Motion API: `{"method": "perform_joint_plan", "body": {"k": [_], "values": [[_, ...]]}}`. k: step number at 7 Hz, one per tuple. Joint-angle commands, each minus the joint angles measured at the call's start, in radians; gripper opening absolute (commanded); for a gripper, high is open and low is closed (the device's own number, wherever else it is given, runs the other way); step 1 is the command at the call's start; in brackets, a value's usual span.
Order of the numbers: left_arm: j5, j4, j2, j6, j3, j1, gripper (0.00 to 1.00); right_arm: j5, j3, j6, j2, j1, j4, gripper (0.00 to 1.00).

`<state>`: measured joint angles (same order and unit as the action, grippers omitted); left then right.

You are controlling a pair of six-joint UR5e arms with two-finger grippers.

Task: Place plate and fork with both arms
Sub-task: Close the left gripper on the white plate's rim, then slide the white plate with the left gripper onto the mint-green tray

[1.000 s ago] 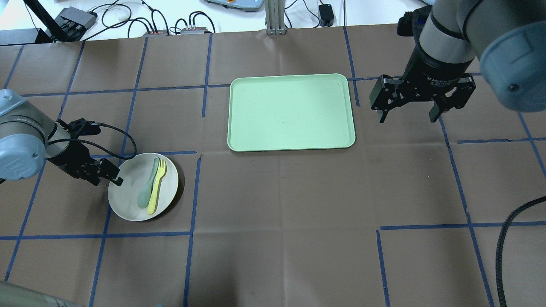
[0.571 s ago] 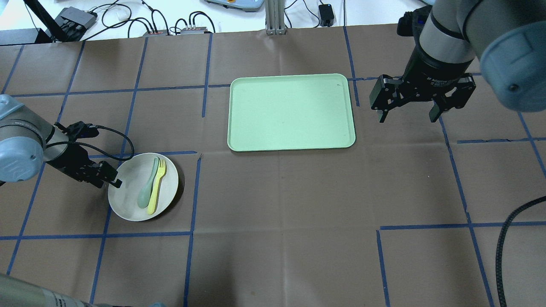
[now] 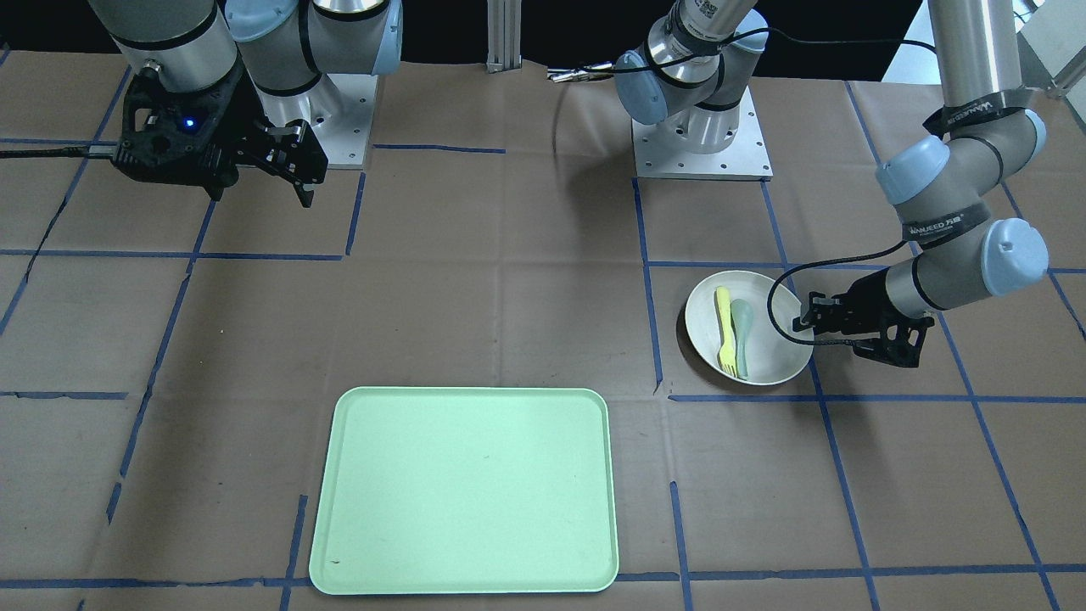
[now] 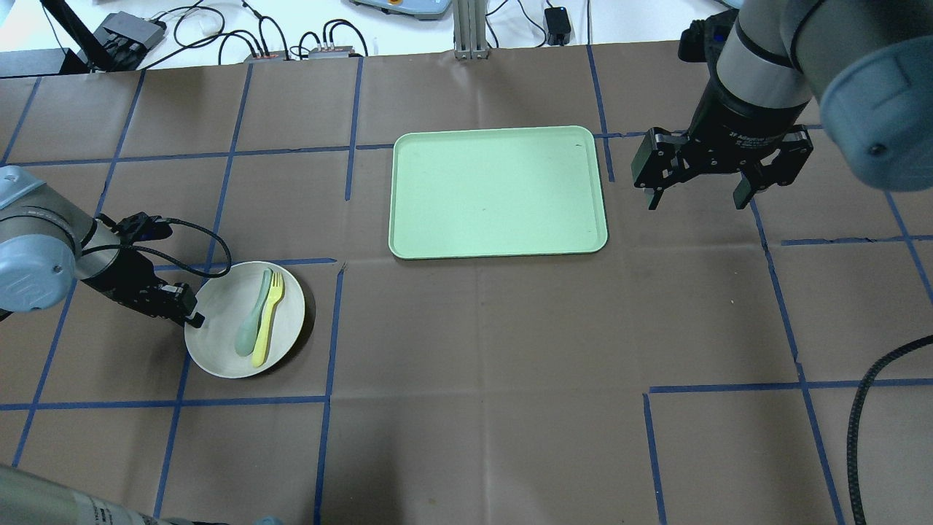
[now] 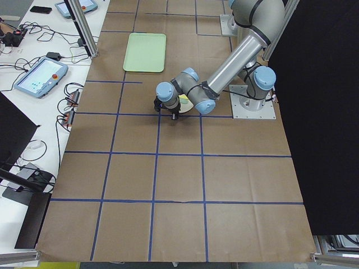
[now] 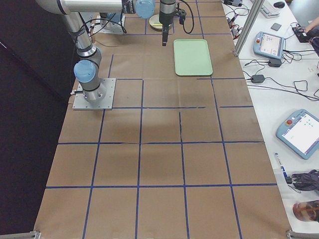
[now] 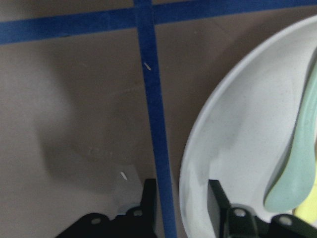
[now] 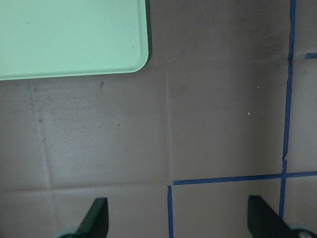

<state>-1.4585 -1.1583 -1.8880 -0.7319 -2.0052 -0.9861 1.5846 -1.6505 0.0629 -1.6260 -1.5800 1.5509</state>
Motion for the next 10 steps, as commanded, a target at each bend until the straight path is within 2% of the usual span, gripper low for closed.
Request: {"method": "perform_joint_plan", "body": {"k": [1, 2, 3, 5, 7, 9, 10], "values": [[0.012, -0.009, -0.002, 0.000, 0.002, 0.000, 0.07, -0.002, 0.000, 0.000, 0.000, 0.000, 0.000, 1.00], [0.010, -0.009, -0.002, 0.002, 0.002, 0.000, 0.02, 0.000, 0.000, 0.000, 0.000, 0.000, 0.000, 1.00], [0.017, -0.011, 0.019, 0.006, 0.003, -0.012, 0.00, 0.000, 0.000, 0.000, 0.000, 0.002, 0.000, 1.00], [0.085, -0.056, 0.079, 0.087, 0.006, -0.035, 0.00, 0.000, 0.000, 0.000, 0.000, 0.000, 0.000, 1.00], [0.172, -0.057, 0.104, 0.309, 0.066, -0.202, 0.00, 0.000, 0.000, 0.000, 0.000, 0.000, 0.000, 1.00], [0.277, -0.025, 0.083, 0.568, 0.109, -0.349, 0.00, 0.000, 0.000, 0.000, 0.000, 0.000, 0.000, 1.00], [0.285, 0.076, 0.035, 0.689, 0.126, -0.414, 0.00, 0.000, 0.000, 0.000, 0.000, 0.000, 0.000, 1.00]]}}
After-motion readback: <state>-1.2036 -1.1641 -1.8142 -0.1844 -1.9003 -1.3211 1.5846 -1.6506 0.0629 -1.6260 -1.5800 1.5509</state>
